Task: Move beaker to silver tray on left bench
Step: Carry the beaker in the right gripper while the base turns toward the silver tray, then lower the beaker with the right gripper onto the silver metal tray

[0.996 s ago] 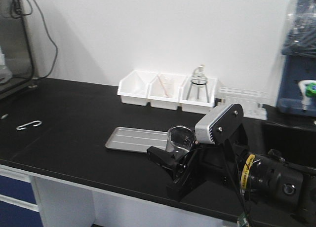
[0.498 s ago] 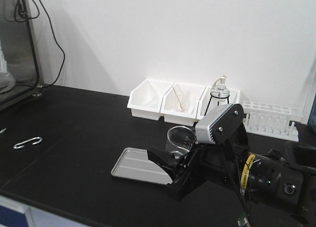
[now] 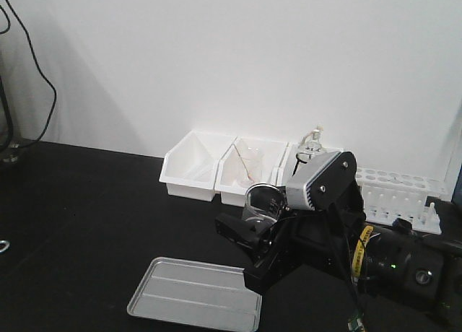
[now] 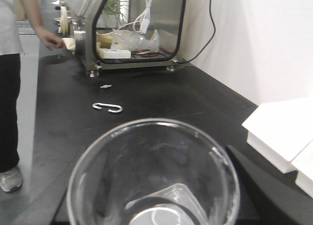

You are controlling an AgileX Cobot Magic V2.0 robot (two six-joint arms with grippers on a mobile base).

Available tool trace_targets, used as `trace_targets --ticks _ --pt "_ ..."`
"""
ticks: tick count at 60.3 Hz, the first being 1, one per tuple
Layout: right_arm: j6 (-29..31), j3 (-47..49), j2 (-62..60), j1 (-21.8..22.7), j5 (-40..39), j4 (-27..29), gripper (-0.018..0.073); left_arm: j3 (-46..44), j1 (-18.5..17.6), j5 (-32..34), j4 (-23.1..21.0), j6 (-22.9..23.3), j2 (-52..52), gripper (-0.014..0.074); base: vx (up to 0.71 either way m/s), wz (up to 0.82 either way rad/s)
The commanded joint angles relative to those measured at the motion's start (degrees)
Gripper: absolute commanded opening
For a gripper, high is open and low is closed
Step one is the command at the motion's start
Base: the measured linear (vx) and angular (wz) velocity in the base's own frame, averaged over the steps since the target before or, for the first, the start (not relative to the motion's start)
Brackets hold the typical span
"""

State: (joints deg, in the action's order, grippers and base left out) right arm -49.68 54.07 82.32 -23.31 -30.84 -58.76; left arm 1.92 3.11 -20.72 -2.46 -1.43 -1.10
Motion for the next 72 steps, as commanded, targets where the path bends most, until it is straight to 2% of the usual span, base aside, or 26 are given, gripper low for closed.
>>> trace_targets --ticks 1,72 --pt "-0.1 1.8 -2.1 0.1 -2.7 2.0 -0.0011 1.1 0.0 4.5 -0.4 0.0 -0.5 0.0001 0.18 -0.11" --pt "-0.1 2.1 -0.4 0.1 -3.2 2.4 -0.0011 1.1 0.0 4.5 -0.4 0.0 -0.5 0.0001 0.09 -0.12"
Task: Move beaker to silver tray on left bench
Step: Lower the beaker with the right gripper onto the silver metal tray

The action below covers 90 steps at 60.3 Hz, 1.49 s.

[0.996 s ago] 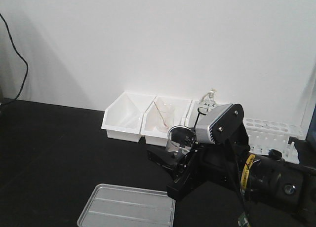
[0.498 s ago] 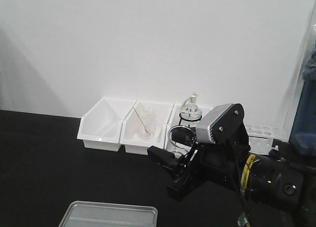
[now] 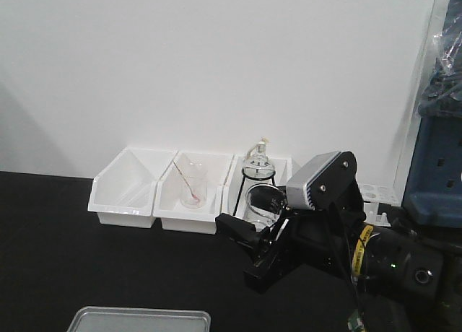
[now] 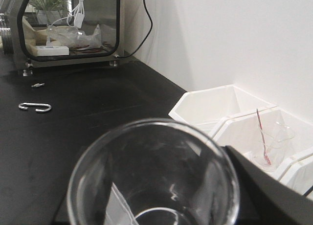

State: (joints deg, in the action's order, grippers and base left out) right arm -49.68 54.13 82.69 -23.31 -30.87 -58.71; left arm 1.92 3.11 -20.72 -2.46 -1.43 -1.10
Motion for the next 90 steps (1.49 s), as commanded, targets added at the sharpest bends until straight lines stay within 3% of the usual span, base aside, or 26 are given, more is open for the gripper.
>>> trace_targets --ticks 1,19,44,65,90 --pt "-0.1 2.0 -0.4 0.1 -3.3 2.4 -0.0011 1.1 0.0 4.5 -0.4 0.0 -0.5 0.0001 0.01 -0.04" --pt "5.2 7.1 12.3 -4.2 -7.5 2.4 -0.0011 1.1 0.0 4.5 -0.4 0.0 -0.5 0.0001 0.0 -0.01" --pt "5.5 18.1 30.2 -9.8 -8.4 3.0 -0.0011 1.1 0.0 4.5 -0.4 0.0 -0.5 0.0001 0.0 0.0" --pt "5.9 19.4 39.6 -9.9 -12.4 7.7 0.0 1.1 0.0 4.5 -0.4 0.0 -0.5 0.0001 0.0 0.0" --pt "6.2 19.4 44.5 -9.9 -11.9 7.9 0.0021 1.1 0.0 4.5 -0.4 0.0 -0.5 0.0001 0.0 0.0"
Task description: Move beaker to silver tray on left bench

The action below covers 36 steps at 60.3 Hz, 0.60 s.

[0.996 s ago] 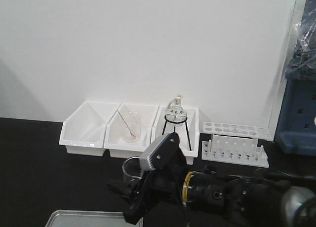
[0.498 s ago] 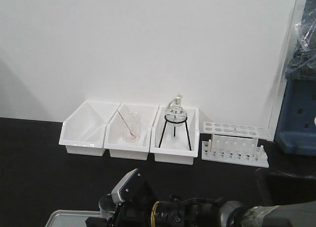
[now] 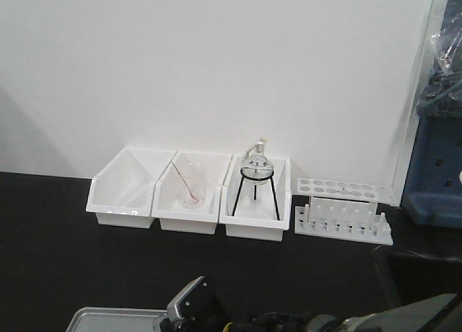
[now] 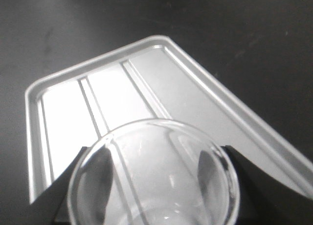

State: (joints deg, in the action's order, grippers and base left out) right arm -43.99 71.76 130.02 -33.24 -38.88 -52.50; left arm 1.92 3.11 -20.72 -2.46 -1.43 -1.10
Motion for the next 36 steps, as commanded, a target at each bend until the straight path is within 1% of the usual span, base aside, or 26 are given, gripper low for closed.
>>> trace_targets --ticks 1,9,15,18,24,29,36 --pt "0.5 1.8 -2.8 0.1 -3.9 1.7 0.0023 1.1 0.0 4.5 -0.4 0.0 -0.5 0.0001 0.0 0.0" --pt "0.5 1.8 -2.3 0.1 -3.8 1.7 0.006 1.1 0.0 4.5 -0.4 0.0 -0.5 0.0001 0.0 0.0" --pt "0.5 1.8 -2.3 0.1 -3.8 1.7 0.0113 1.1 0.0 4.5 -0.4 0.0 -0.5 0.0001 0.0 0.0" --pt "0.5 1.8 -2.3 0.1 -3.9 1.7 0.0153 1.1 0.0 4.5 -0.4 0.0 -0.5 0.0001 0.0 0.0" --pt "0.5 1.8 -2.3 0.1 -4.0 1.7 0.0253 1.1 0.0 4.5 -0.4 0.0 -0.5 0.0001 0.0 0.0" --pt "0.5 1.8 -2.3 0.1 -4.2 1.7 0.0378 1.1 0.0 4.5 -0.4 0.0 -0.5 0.0001 0.0 0.0" --pt "0.5 1.8 -2.3 0.1 -4.5 1.7 0.0527 1.1 0.0 4.5 -0.4 0.0 -0.5 0.0001 0.0 0.0"
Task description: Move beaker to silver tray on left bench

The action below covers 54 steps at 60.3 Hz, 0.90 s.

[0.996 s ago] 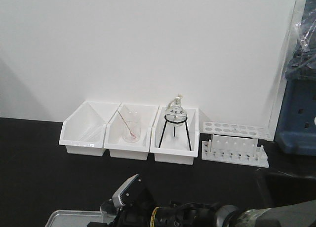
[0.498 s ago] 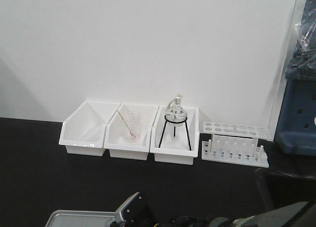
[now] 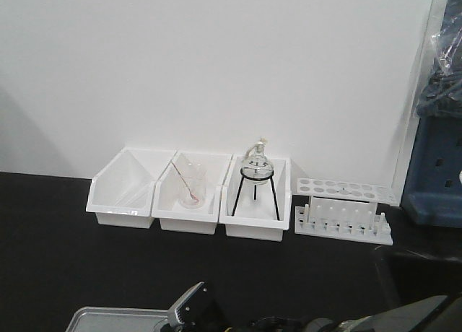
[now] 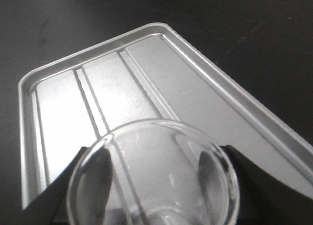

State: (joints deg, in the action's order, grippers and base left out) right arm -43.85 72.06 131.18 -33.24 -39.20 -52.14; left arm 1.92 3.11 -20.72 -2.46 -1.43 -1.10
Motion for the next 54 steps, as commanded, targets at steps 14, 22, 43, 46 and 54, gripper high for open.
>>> trace_targets --ticks 14,22,43,46,54 --pt "0.3 1.5 -4.8 0.2 -5.2 1.4 0.0699 1.1 0.0 4.5 -0.4 0.0 -0.5 0.0001 0.0 0.0" --pt "0.3 1.5 -6.6 0.2 -5.2 1.4 0.0689 1.1 0.0 4.5 -0.4 0.0 -0.5 0.0001 0.0 0.0" --pt "0.3 1.3 -14.2 0.2 -5.2 0.1 0.0588 1.1 0.0 4.5 -0.4 0.0 -0.5 0.0001 0.0 0.0" --pt "0.0 1.1 -16.4 0.2 -4.9 -0.7 0.0565 1.1 0.0 4.5 -0.4 0.0 -0.5 0.0001 0.0 0.0" --pt "-4.8 1.1 -23.2 0.3 -3.0 -7.1 0.0493 1.1 0.0 4.5 -0.4 0.0 -0.5 0.0001 0.0 0.0"
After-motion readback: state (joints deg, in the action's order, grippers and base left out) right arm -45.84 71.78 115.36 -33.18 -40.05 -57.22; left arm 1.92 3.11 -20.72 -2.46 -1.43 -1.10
